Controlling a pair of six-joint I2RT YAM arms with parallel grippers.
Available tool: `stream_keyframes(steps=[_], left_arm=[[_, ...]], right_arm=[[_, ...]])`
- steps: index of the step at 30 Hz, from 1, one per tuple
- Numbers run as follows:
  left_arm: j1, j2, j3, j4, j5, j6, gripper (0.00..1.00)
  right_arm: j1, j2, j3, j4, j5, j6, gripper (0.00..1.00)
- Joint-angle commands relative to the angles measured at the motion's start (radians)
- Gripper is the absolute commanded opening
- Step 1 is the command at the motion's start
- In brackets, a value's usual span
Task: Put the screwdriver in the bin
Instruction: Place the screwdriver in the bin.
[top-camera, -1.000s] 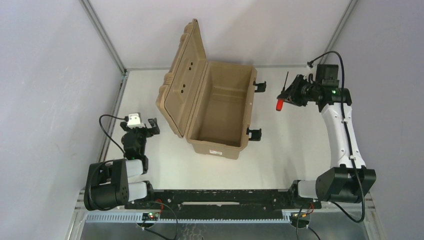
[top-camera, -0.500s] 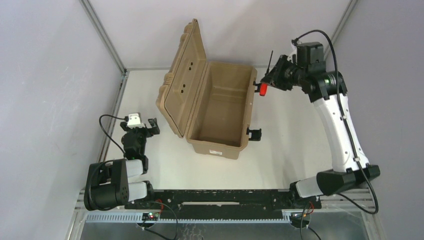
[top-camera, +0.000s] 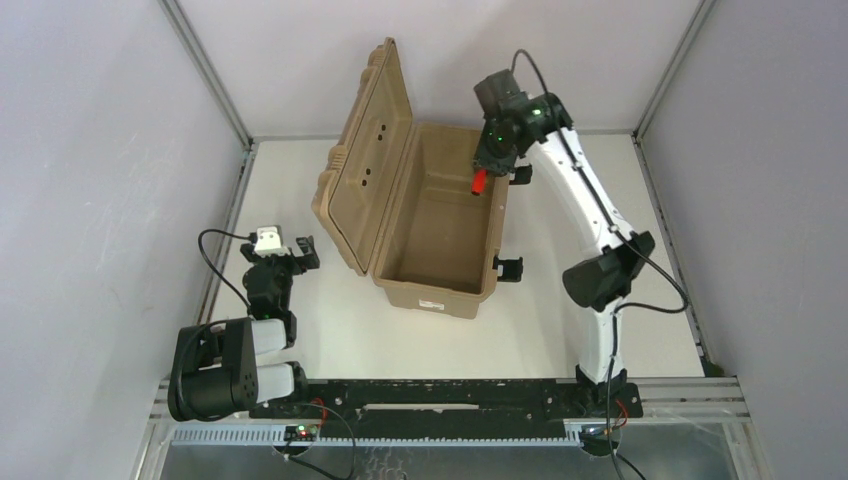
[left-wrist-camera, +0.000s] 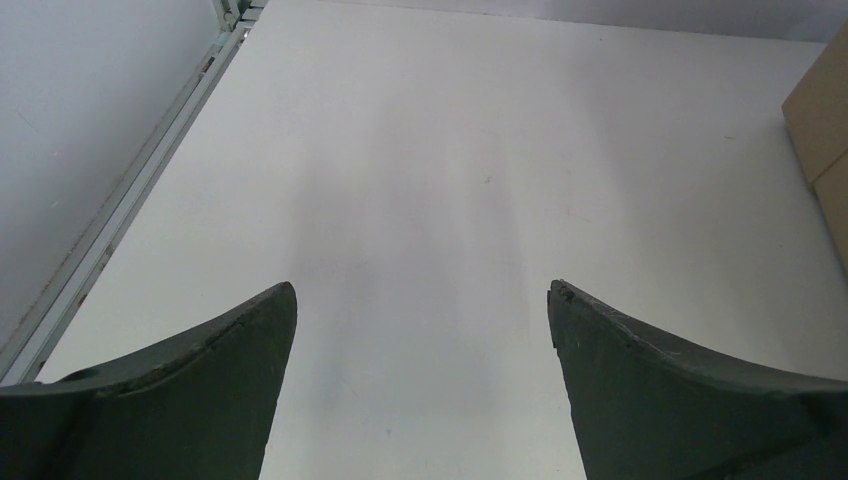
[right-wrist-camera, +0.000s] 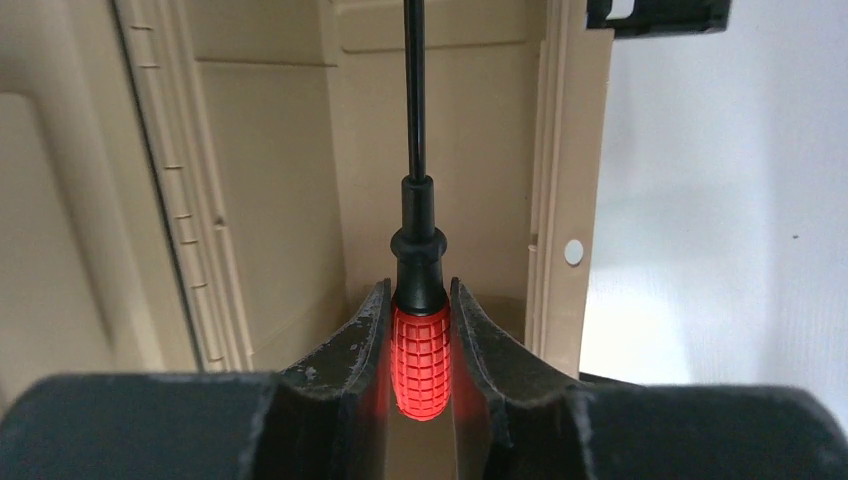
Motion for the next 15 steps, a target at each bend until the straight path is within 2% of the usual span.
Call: stream_keyframes(steps=[1,8,15], left_arm=[[-0.005,-0.015,0.04,0.032,-0.005,0.0,1.0],[-0.006,-0.015,0.039,0.031,-0.005,-0.001,1.0],[-0.005,-0.014,0.039,0.032,-0.005,0.0,1.0]], right_arm=[[0.033,0.067,0.028,-0.029,0.048,0.064,0.0],[0.07,0.226,0.026,0.01,0.035,0.085,0.0],[0.083,0.317,-0.023,0.072,0.015,0.103,0.0]])
